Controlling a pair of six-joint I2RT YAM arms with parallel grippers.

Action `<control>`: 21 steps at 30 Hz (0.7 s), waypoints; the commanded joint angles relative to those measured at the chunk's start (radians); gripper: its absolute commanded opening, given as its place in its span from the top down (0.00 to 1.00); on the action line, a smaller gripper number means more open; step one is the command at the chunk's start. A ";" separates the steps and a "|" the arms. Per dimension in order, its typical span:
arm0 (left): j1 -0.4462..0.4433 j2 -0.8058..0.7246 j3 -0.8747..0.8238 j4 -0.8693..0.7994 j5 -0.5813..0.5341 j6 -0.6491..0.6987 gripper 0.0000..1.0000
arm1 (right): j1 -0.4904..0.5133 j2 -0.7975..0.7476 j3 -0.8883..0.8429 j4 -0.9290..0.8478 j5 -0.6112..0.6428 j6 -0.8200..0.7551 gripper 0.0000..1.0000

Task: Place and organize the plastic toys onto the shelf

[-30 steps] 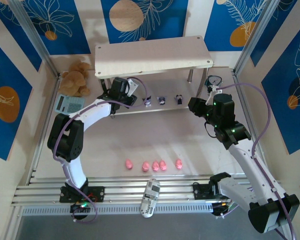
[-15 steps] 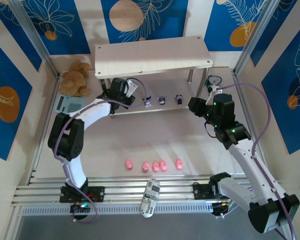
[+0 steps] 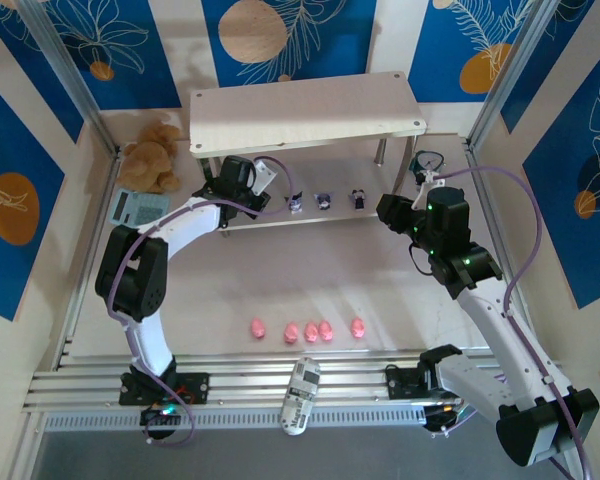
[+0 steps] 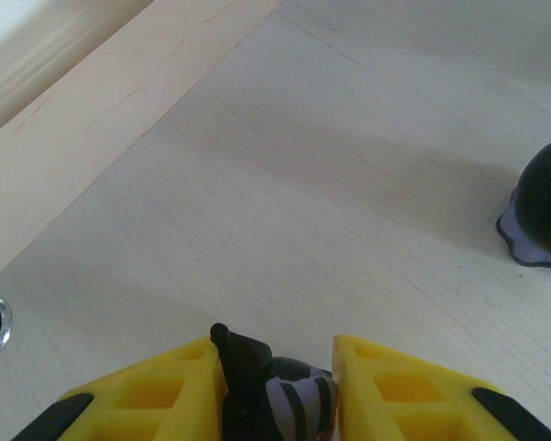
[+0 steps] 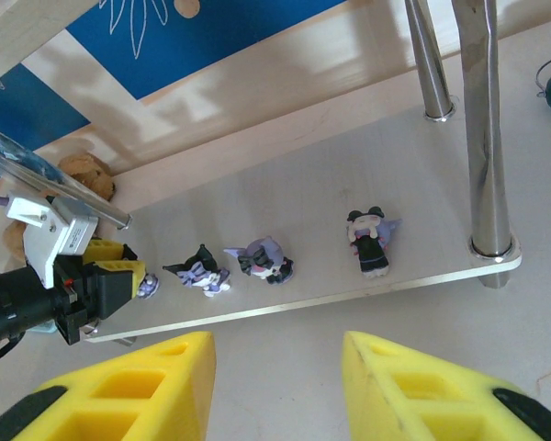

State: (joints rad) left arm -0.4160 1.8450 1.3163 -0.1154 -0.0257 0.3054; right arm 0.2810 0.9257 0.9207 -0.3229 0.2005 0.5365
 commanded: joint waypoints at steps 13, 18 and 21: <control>0.011 -0.038 -0.050 -0.040 0.140 0.148 0.70 | -0.004 -0.020 0.003 0.022 -0.013 0.015 0.58; 0.011 -0.048 -0.060 -0.049 0.156 0.186 0.69 | -0.003 -0.019 0.004 0.023 -0.018 0.017 0.58; 0.011 -0.051 -0.063 -0.048 0.160 0.203 0.69 | -0.003 -0.018 0.004 0.024 -0.021 0.020 0.58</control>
State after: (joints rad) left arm -0.4141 1.8153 1.2774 -0.1131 0.0902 0.4660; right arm 0.2810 0.9253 0.9207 -0.3225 0.1986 0.5446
